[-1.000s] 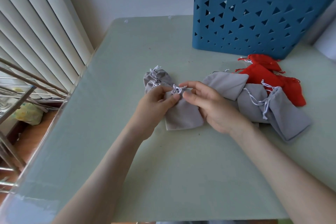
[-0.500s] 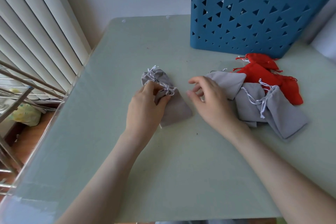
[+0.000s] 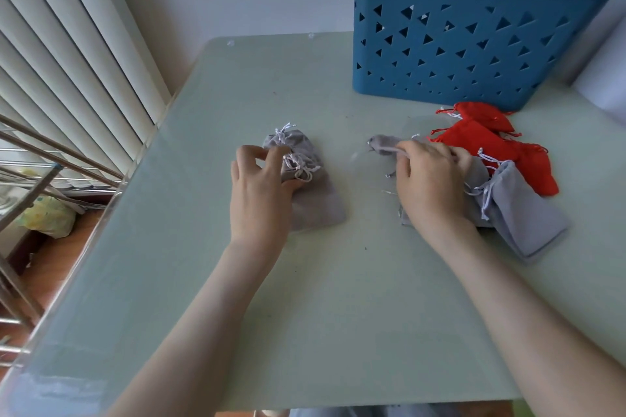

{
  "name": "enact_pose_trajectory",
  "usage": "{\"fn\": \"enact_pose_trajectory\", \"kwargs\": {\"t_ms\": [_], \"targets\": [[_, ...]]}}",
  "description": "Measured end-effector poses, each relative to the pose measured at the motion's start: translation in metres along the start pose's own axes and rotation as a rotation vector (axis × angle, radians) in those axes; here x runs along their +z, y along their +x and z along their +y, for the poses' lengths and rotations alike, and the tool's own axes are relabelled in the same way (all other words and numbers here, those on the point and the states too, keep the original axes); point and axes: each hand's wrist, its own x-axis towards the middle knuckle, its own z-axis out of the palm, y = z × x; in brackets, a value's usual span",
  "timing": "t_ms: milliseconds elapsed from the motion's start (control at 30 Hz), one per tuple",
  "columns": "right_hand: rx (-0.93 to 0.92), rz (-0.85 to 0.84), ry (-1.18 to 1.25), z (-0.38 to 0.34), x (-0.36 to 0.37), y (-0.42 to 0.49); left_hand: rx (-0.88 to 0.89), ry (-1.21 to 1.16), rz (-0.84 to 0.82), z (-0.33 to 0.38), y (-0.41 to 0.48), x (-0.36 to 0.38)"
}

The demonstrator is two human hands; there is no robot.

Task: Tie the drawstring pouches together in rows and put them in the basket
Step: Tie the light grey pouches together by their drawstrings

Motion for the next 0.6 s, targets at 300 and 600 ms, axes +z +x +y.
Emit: {"fn": "enact_pose_trajectory", "kwargs": {"t_ms": [300,600], "targets": [[0.288,-0.057,1.017,-0.019,-0.028,0.006,0.089,-0.328,0.099,0.01,0.0,0.0],[0.507,-0.598,1.668,-0.033,-0.035,0.005,0.038,-0.342,-0.157,0.016,-0.006,0.004]]}}
